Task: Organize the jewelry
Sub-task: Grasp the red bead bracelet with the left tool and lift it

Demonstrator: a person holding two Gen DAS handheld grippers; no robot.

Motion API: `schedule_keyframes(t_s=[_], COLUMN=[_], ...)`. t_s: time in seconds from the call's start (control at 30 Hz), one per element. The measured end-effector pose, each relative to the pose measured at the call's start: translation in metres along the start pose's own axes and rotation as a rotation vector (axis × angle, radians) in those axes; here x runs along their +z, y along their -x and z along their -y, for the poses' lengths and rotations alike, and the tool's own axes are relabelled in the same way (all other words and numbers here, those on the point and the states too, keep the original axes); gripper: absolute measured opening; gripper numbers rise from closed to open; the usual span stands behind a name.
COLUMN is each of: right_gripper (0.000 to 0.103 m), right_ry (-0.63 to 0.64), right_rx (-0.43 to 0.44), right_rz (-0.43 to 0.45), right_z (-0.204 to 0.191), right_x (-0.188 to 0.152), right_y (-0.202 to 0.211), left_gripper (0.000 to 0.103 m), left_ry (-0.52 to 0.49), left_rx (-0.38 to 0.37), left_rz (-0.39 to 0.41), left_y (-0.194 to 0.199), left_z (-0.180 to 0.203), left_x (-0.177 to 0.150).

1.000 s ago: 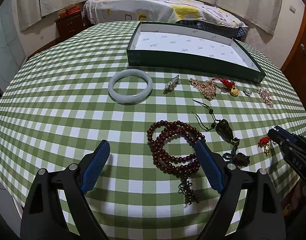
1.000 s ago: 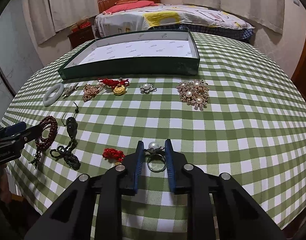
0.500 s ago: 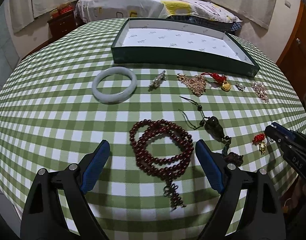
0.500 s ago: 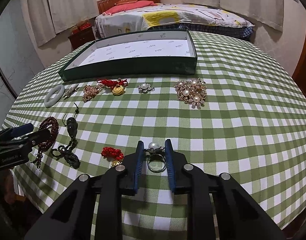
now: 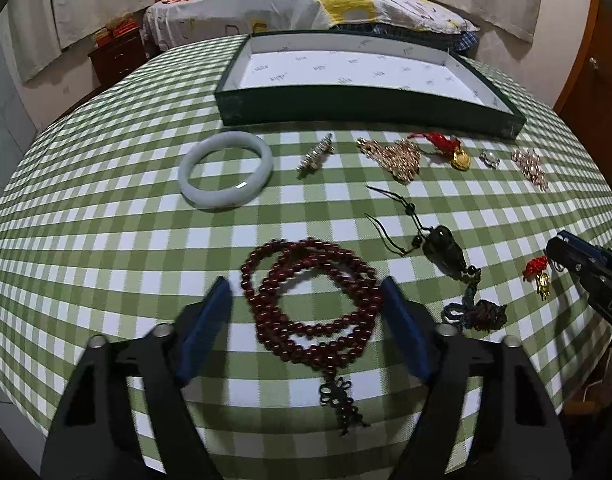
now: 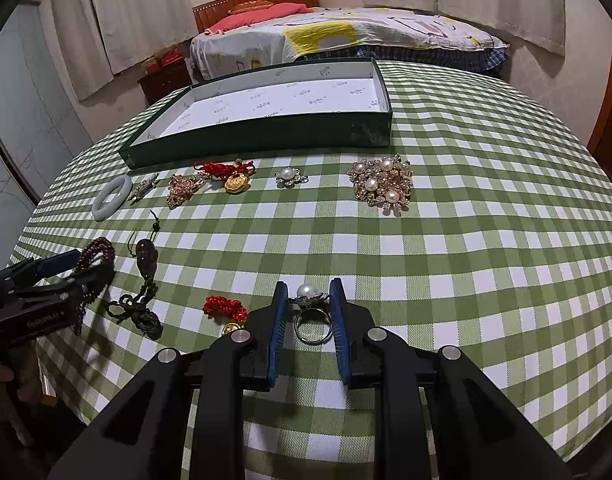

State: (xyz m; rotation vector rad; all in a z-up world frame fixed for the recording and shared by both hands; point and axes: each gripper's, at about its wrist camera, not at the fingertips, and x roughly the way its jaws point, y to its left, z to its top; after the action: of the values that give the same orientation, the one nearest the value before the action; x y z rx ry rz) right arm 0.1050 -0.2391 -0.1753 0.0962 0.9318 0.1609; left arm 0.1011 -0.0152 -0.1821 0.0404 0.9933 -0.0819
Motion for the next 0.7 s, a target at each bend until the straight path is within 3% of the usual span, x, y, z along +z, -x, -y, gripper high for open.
schedule_keyframes(t_s=[0.23, 0.7], right_gripper=[0.022, 0.022], right_ry=[0.003, -0.003], right_rx=[-0.004, -0.008], right_rz=[0.002, 0.009], right_z=[0.0, 0.002], right_x=[0.001, 0.002], right_y=[0.0, -0.001], left_gripper=[0.021, 0.016], left_ry=[-0.038, -0.028], left_rx=[-0.038, -0.093], left_rz=[0.031, 0.048], left_y=[0.005, 0.013], left_z=[-0.004, -0.005], left_x=[-0.001, 0.0])
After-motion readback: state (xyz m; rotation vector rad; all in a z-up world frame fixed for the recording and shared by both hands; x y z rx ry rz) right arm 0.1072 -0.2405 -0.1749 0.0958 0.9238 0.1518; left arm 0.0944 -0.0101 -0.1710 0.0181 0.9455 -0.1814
